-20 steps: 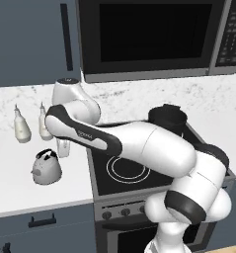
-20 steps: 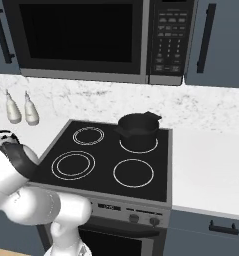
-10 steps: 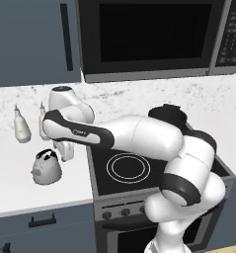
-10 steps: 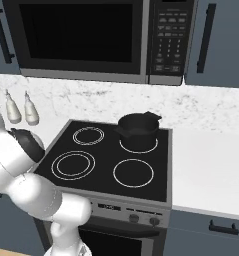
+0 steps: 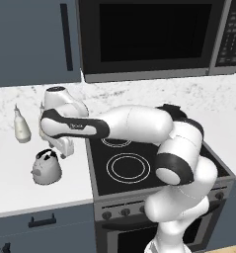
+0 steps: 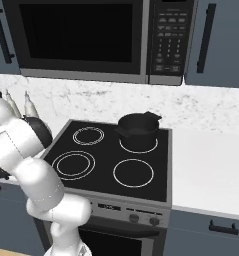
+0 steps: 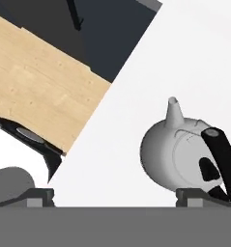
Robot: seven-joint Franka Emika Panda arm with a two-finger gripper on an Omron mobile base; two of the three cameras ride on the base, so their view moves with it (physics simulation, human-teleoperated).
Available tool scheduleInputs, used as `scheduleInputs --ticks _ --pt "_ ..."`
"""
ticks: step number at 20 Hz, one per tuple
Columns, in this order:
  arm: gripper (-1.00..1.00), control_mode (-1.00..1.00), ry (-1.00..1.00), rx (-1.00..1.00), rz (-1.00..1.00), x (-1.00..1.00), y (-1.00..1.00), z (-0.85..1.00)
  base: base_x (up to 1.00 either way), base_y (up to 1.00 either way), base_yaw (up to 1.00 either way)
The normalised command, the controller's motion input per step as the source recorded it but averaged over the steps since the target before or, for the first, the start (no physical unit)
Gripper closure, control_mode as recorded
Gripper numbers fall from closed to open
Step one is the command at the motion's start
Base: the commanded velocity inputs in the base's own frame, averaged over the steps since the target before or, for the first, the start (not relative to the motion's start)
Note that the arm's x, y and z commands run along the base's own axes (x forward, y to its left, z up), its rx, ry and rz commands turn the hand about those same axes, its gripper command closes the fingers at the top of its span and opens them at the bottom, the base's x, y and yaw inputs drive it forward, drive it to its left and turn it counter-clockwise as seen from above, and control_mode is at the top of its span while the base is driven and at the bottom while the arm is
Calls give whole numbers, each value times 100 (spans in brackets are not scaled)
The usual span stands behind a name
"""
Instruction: Pick the kettle from the counter and place it on a stove burner. Then turn the burner on.
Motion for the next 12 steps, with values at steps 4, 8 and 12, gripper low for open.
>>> scheduleInputs --ticks 4,8,12 --pt "-100 -100 0 6 14 20 8 -13 0 0 0" --pt "-100 -100 0 7 8 20 2 -2 0 0 0" --pt "-100 -100 0 1 4 8 9 0 0 0 0"
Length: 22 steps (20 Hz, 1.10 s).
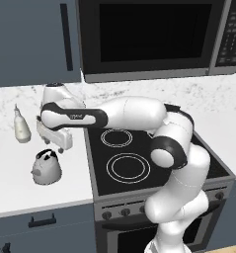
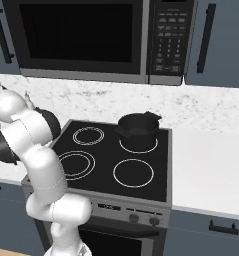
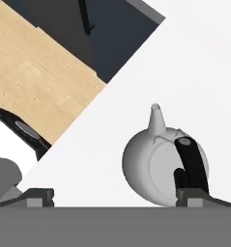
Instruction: Pick the kettle from the counter and place it on a stove burner. Then turn the burner on.
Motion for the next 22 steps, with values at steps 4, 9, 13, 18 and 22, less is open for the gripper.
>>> scheduleInputs --ticks 4,9,13,18,22 --pt "-100 -100 0 0 0 2 13 -12 0 0 0" --pt "-100 -100 0 0 0 10 18 -28 0 0 0" --pt "-100 -100 0 0 0 2 10 -28 0 0 0" --pt "-100 -100 0 0 0 1 11 -4 0 0 0" --pt "-100 -100 0 0 0 19 19 0 0 0 0"
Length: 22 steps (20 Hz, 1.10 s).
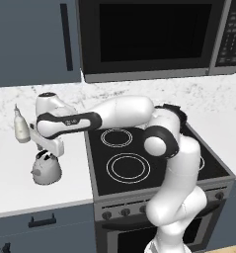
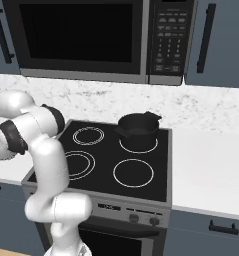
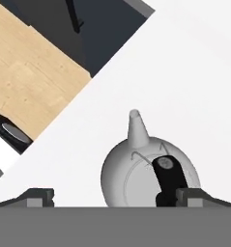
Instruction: Pick the kettle from the counter and place it on a stove burner. Then turn the burner on.
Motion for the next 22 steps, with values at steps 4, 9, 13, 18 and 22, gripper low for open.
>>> scheduleInputs --ticks 4,9,13,18,22 --pt "-100 -100 0 0 0 19 5 0 0 0 0" --pt "-100 -100 3 0 0 25 0 -5 0 0 0" --pt "-100 -100 4 0 0 16 1 -22 0 0 0" --pt "-100 -100 5 0 0 4 10 -25 0 0 0" --pt "-100 -100 3 0 0 6 14 -6 0 0 0"
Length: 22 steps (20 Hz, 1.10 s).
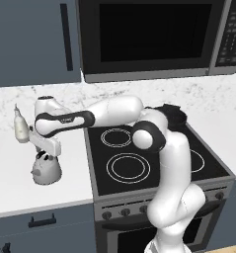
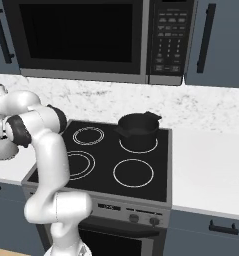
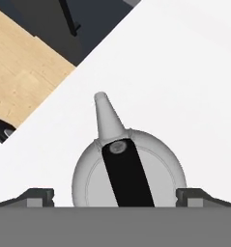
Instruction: Pick the kettle from the counter and place it on a stove burner. Then turn the burner on.
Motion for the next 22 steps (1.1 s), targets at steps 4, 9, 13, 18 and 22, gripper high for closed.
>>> scheduleInputs --ticks 4,9,13,18,22 --pt "-100 -100 1 0 0 6 4 -12 0 0 0" --pt "-100 -100 0 0 0 7 0 -1 0 0 0" --pt "-100 -100 0 0 0 0 0 0 0 0 0" --pt "-100 -100 0 0 0 0 0 0 0 0 0" --pt "100 -100 0 0 0 0 0 0 0 0 0"
